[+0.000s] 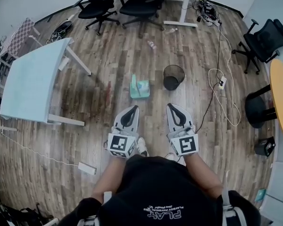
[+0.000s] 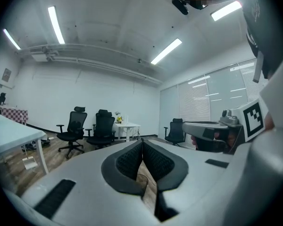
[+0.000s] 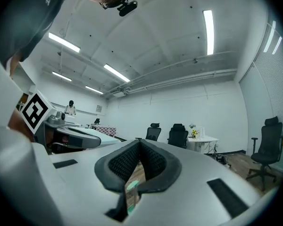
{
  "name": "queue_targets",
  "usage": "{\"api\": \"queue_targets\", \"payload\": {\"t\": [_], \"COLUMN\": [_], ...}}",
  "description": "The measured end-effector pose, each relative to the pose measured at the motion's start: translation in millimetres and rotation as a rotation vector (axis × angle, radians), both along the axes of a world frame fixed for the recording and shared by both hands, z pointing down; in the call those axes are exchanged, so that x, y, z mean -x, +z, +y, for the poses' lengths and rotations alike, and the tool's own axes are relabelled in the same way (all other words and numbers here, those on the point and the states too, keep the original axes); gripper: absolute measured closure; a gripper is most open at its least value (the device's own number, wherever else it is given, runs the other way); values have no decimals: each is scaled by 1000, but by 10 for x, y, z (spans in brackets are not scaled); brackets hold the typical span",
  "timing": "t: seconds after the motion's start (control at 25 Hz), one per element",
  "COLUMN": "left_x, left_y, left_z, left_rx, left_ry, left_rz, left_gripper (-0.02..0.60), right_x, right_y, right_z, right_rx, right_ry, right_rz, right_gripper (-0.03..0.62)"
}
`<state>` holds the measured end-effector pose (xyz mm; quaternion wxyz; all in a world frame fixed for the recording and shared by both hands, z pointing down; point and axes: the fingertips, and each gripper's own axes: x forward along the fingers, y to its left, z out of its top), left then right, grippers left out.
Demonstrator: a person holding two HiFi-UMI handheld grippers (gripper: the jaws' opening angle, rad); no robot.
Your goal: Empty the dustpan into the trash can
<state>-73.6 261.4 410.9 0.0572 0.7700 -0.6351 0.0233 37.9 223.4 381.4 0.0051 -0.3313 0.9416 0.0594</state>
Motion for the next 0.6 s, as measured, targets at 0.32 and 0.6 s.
{"api": "queue_targets", "payload": {"t": [0.32,0.6], "left_x": [548,763], "left_y": [10,111], "left_z": [-388,-783], "left_rx": [-2,19], "left_ry": [44,45], "left_rz": [19,26], "left_gripper": [558,558], "right_x": [458,680], "right_y": [25,123], "right_z": [-363,-705], "right_rx": [33,53], "right_ry": [62,64], "right_rz": [34,53], "right_gripper": [577,577]}}
